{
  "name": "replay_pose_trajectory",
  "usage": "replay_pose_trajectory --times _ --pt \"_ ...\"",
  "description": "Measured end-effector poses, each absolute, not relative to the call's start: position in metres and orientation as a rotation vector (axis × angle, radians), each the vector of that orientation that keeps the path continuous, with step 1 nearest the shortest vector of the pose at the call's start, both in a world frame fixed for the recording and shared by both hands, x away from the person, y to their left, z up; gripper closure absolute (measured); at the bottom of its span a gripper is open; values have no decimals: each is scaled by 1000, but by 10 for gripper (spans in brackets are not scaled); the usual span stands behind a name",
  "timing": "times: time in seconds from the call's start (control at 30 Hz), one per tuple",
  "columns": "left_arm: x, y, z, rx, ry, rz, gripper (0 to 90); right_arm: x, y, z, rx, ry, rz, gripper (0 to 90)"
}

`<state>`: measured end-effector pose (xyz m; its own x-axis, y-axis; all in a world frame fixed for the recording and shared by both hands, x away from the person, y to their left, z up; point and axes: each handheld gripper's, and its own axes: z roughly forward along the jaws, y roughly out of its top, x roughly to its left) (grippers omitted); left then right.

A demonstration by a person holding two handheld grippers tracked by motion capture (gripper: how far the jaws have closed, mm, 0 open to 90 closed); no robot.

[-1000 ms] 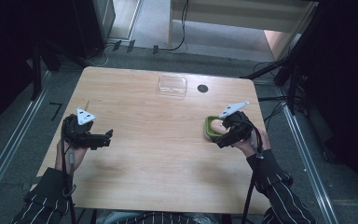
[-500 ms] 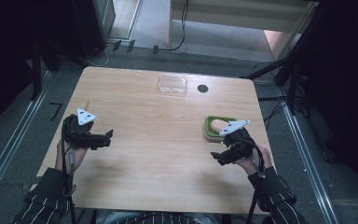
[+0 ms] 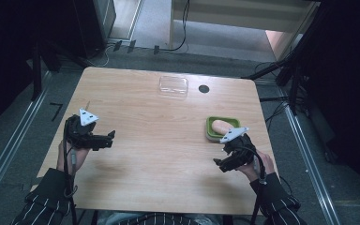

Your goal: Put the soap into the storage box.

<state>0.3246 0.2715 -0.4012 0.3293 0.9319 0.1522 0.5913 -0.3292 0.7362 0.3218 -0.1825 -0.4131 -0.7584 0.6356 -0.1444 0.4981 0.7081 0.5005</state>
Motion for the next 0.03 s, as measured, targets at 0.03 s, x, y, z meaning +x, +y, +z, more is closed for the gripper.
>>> replay_pose_trajectory --times 0.03 --pt "325 271 -401 2027 1334 779 1 322 -183 -414 899 2609 633 107"
